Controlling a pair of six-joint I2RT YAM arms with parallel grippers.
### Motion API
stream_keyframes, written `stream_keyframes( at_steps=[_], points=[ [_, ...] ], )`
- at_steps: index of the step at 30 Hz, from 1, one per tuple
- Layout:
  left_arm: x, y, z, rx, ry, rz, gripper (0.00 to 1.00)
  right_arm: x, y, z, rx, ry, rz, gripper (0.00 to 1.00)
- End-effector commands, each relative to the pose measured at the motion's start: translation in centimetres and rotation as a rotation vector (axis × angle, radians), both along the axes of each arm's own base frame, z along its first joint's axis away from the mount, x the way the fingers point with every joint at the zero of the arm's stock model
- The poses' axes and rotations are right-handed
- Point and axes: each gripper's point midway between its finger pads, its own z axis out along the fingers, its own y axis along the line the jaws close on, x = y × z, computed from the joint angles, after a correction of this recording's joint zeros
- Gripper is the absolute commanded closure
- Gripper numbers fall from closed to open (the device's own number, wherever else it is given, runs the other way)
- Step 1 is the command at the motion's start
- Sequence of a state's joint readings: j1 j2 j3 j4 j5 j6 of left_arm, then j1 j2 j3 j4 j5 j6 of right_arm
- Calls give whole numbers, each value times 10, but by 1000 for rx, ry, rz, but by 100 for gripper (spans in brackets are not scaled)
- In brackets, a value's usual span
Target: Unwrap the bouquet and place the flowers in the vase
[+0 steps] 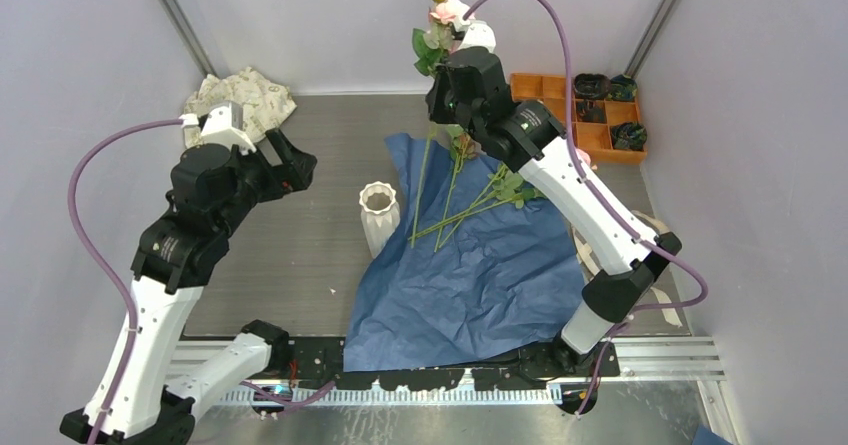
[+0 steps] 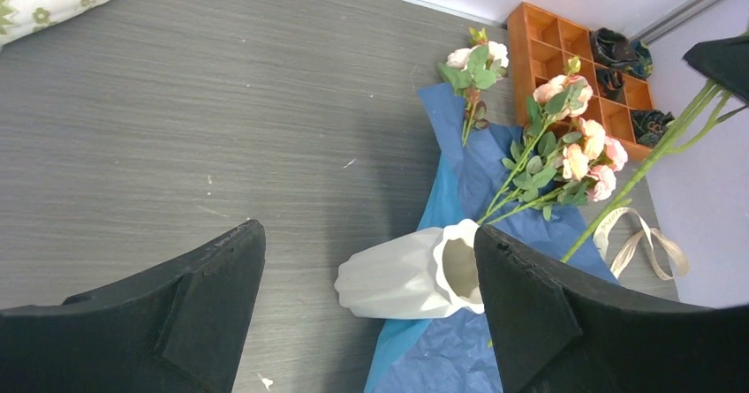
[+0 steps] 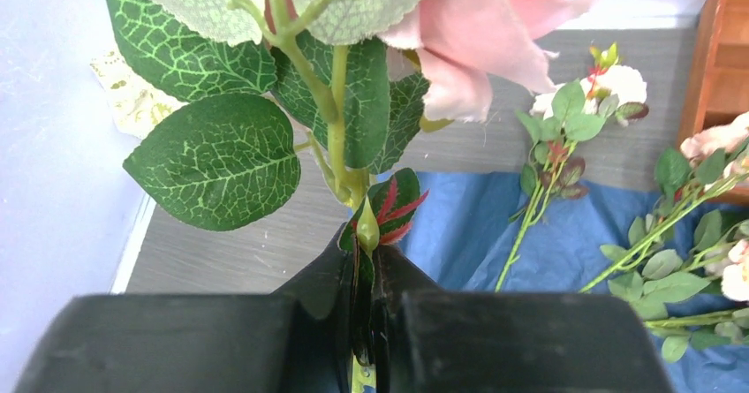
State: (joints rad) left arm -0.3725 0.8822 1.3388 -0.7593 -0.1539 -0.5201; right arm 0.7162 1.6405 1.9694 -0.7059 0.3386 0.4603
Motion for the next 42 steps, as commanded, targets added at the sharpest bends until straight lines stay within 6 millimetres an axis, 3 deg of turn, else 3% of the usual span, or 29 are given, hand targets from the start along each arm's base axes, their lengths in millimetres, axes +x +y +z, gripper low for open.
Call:
stream_keyframes(
  at_steps=[1,13,16,19,25,32,39,42],
  points=[
    [-10,18,13,-1,-58,65,12,-13,-13,93,75,-256,-20,99],
    [-14,19,7,3,-48,70,12,-52,15,187,225,-524,125,99],
    [-14,20,7,4,-51,70,12,-55,20,203,237,-593,139,99],
    [-14,20,7,5,-50,71,12,-49,27,206,210,-632,145,99],
    [-13,20,6,8,-49,71,12,-35,49,180,162,-598,168,99],
    [-13,20,3,10,-44,71,12,-38,59,142,157,-548,206,99],
    [-11,16,-1,0,-34,59,12,-47,85,72,173,-431,293,99],
    [-11,15,-2,-3,-32,57,12,-53,95,48,159,-392,327,91]
  ],
)
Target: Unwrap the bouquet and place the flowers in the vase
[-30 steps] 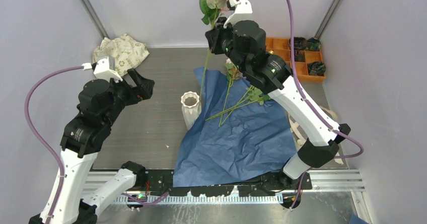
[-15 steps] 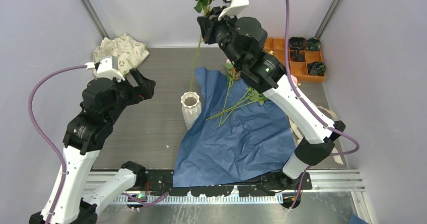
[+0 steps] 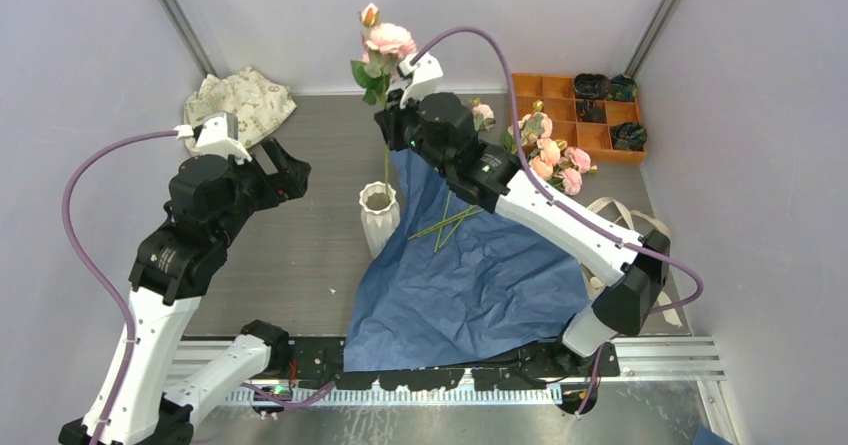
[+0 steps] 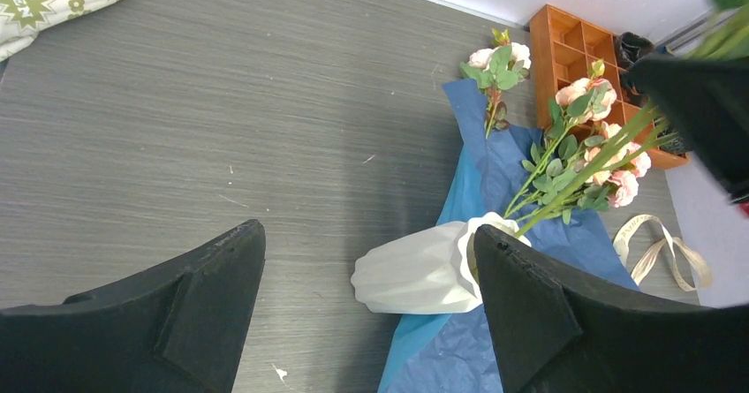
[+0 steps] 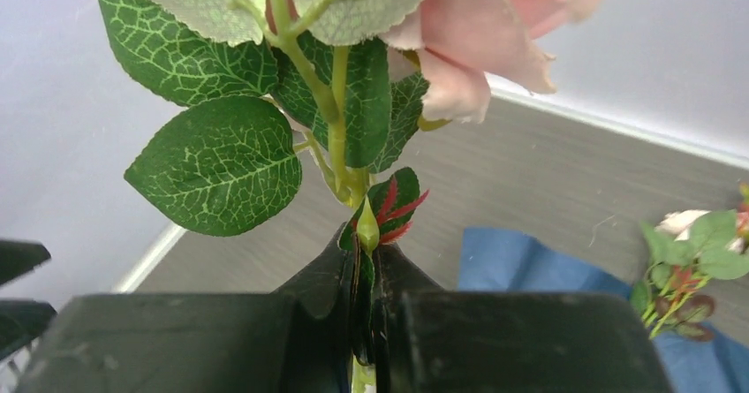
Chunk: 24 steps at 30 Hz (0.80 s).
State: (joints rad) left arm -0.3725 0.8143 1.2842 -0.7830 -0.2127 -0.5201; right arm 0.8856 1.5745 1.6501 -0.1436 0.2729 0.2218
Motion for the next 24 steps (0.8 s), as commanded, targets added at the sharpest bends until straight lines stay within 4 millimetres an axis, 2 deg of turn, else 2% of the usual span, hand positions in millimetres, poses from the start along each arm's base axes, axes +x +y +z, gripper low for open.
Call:
stream_keyframes(
  at_steps=[1,6,7,9,14,17,19,22,24],
  points=[
    [1,-1,9,-24,-36,1,12,-26,8,32,129,-54,83,86],
    [0,0,9,-28,-38,2,12,-40,16,14,105,-38,119,58],
    [1,-1,9,-28,-36,2,13,-42,17,13,99,-40,119,54],
    [0,0,8,-26,-34,3,12,-46,16,19,114,-67,111,40],
    [0,0,7,-24,-33,5,13,-56,5,23,96,-63,73,23],
    [1,0,6,-24,-30,4,13,-64,-7,34,124,-62,62,14],
    [1,0,6,-25,-30,4,13,-71,-18,44,151,-69,59,2],
    [1,-1,5,-28,-29,1,13,-82,-40,57,188,-89,42,1],
    [2,-2,5,-29,-29,-2,13,-80,-61,60,208,-79,-34,0]
  ],
)
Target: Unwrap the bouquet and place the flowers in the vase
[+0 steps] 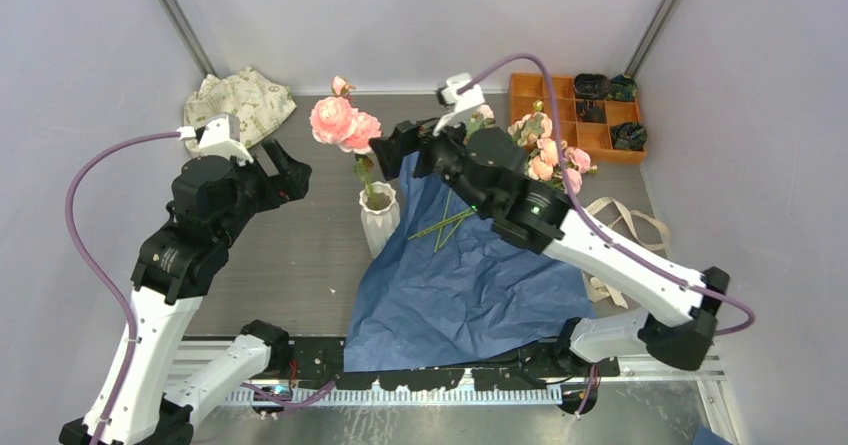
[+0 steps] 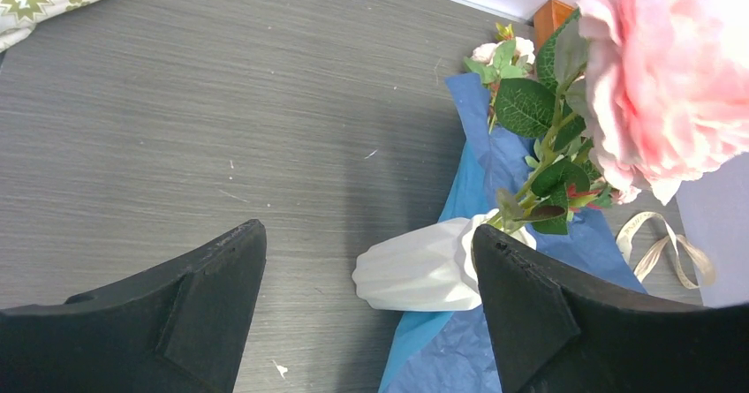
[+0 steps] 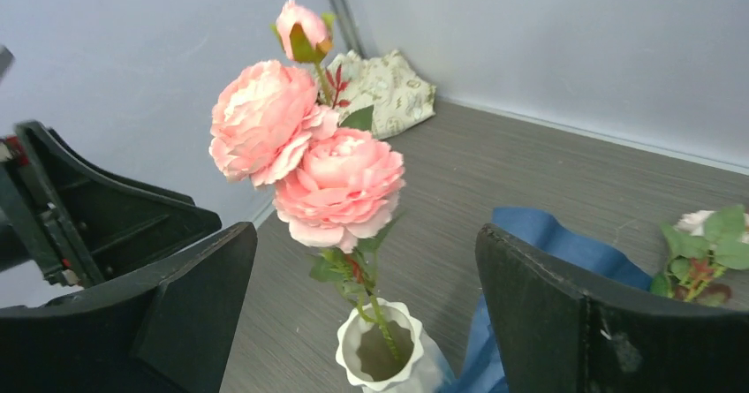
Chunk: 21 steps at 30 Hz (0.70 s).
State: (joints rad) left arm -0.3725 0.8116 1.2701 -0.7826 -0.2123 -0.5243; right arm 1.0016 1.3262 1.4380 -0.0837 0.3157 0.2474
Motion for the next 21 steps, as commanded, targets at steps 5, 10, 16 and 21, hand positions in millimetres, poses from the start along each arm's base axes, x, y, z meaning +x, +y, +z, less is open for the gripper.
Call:
stream_keyframes(
  at_steps=[5,10,16,21],
  points=[
    [4,-4,9,-31,-38,-9,13,3,-112,28,159,7,-377,1],
    [9,-12,8,-47,-32,-34,13,34,-185,-5,132,191,-676,16],
    [9,-6,12,-31,-42,-10,14,114,-211,-106,83,600,-712,14],
    [2,4,18,-5,-58,17,13,170,-194,-183,-18,804,-666,20]
  ],
)
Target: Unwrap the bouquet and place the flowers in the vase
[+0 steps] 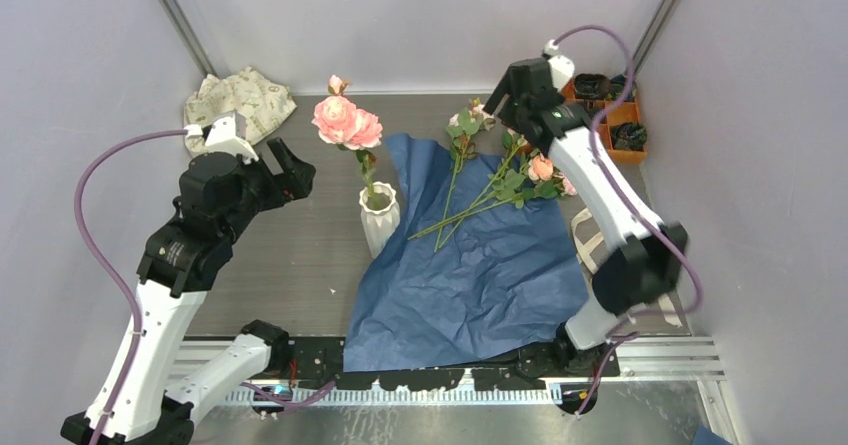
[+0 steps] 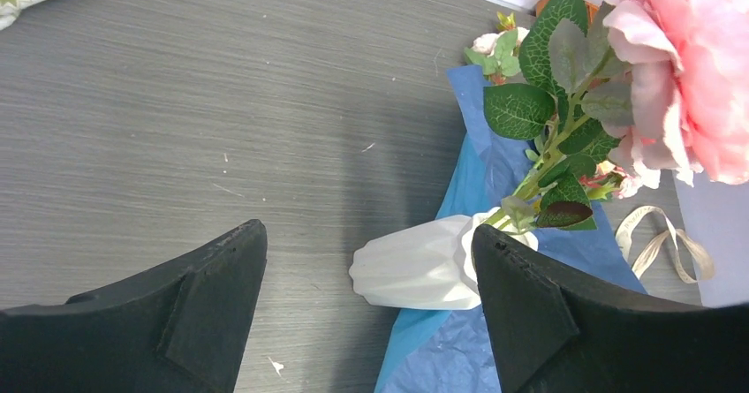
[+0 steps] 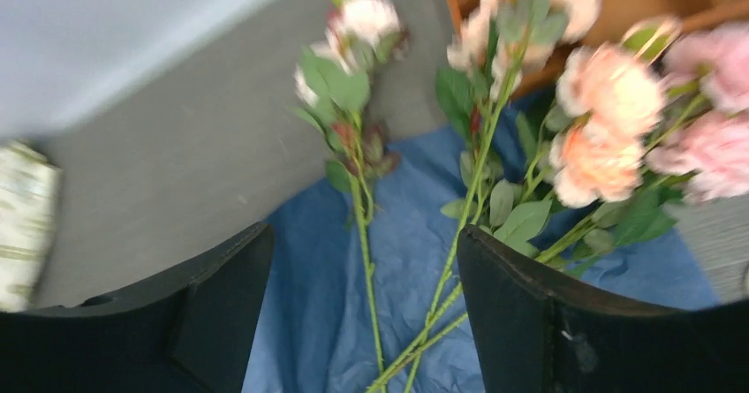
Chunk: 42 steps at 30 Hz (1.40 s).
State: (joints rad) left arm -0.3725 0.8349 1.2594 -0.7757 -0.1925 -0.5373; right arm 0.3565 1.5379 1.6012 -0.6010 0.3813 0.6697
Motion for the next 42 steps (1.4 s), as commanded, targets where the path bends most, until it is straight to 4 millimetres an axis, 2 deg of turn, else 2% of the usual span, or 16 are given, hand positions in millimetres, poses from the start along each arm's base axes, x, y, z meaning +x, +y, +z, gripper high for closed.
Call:
stream_keyframes(
  at_steps=[1,5,7,9,14,27,31,32,36,40,42],
  points=[
    [-4,12,26,9,-88,38,13,17,39,-71,77,249,131,23],
    [-5,18,21,26,-85,60,13,43,61,-117,92,347,174,36],
    [-4,17,19,30,-78,58,13,52,70,-134,110,382,196,46],
    [-3,16,17,31,-72,55,13,57,77,-149,124,410,211,49],
    [-2,16,15,31,-71,53,13,68,84,-182,123,466,214,50],
    [-2,17,12,49,-68,56,12,85,82,-235,56,569,184,45],
    [-3,19,12,55,-68,60,12,87,83,-246,54,586,181,47],
    [-3,19,12,55,-68,61,12,88,83,-248,55,585,181,50],
    [-5,23,13,62,-71,72,12,89,86,-246,72,567,190,76],
    [-12,28,21,66,-87,84,12,86,87,-232,91,539,195,90],
    [-15,31,26,66,-101,90,12,85,88,-217,109,509,199,95]
  ],
)
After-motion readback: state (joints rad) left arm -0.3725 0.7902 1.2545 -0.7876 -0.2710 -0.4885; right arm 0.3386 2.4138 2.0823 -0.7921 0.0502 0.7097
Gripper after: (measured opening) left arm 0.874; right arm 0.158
